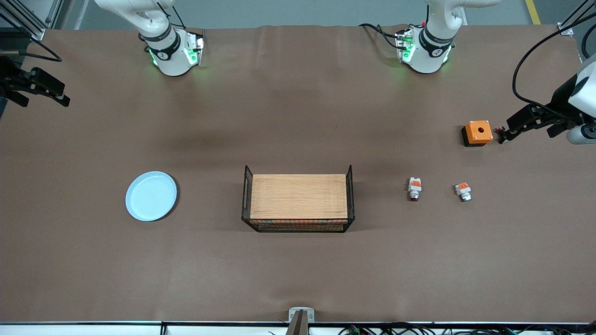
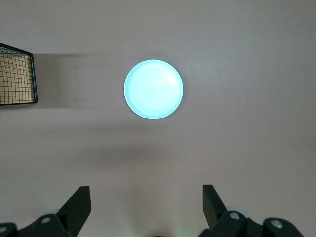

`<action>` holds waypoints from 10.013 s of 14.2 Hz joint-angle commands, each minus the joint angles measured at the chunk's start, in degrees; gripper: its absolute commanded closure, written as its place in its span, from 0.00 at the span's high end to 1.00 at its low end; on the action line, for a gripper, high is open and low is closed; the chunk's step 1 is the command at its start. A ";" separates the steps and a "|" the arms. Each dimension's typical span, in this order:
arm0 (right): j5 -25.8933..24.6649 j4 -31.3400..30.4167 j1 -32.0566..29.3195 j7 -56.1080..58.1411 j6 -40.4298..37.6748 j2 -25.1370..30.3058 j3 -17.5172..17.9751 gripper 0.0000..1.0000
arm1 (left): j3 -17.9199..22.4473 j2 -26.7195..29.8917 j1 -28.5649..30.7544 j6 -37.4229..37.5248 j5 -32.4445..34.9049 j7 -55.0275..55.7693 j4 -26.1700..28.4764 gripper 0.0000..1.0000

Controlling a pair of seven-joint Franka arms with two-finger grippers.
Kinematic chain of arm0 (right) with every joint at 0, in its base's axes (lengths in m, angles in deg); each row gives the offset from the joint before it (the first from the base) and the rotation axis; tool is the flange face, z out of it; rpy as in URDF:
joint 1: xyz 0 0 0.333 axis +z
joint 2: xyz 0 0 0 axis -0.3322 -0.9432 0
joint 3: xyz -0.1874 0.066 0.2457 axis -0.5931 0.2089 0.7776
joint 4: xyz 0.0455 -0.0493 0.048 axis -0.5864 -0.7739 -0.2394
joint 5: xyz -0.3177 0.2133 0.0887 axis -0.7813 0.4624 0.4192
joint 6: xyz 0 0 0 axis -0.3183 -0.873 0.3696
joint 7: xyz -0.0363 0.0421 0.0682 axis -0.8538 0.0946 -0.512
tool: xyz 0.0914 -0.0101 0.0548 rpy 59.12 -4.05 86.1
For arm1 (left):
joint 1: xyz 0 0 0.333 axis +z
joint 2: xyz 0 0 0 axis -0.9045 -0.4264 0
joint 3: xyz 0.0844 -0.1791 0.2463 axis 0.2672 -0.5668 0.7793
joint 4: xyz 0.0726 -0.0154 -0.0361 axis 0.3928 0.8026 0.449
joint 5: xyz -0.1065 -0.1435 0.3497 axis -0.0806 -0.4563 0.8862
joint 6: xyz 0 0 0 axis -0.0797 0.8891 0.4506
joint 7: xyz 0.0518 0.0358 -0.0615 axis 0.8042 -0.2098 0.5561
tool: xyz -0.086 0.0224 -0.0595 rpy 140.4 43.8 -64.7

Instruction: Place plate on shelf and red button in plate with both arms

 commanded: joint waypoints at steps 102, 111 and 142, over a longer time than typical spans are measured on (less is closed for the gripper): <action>18.11 -4.36 -11.85 11.53 28.95 -32.64 1.91 0.00 | -5.47 -25.17 -3.56 -23.58 0.82 1.37 8.66 0.30; 15.12 -2.44 -1.50 -33.78 9.87 -15.50 2.34 0.00 | -5.47 -25.17 -3.56 -23.58 0.82 4.01 8.66 0.29; -3.95 24.11 44.75 -145.55 21.11 -39.65 2.08 0.00 | -5.39 -25.00 -3.74 -23.58 1.43 5.06 8.31 0.02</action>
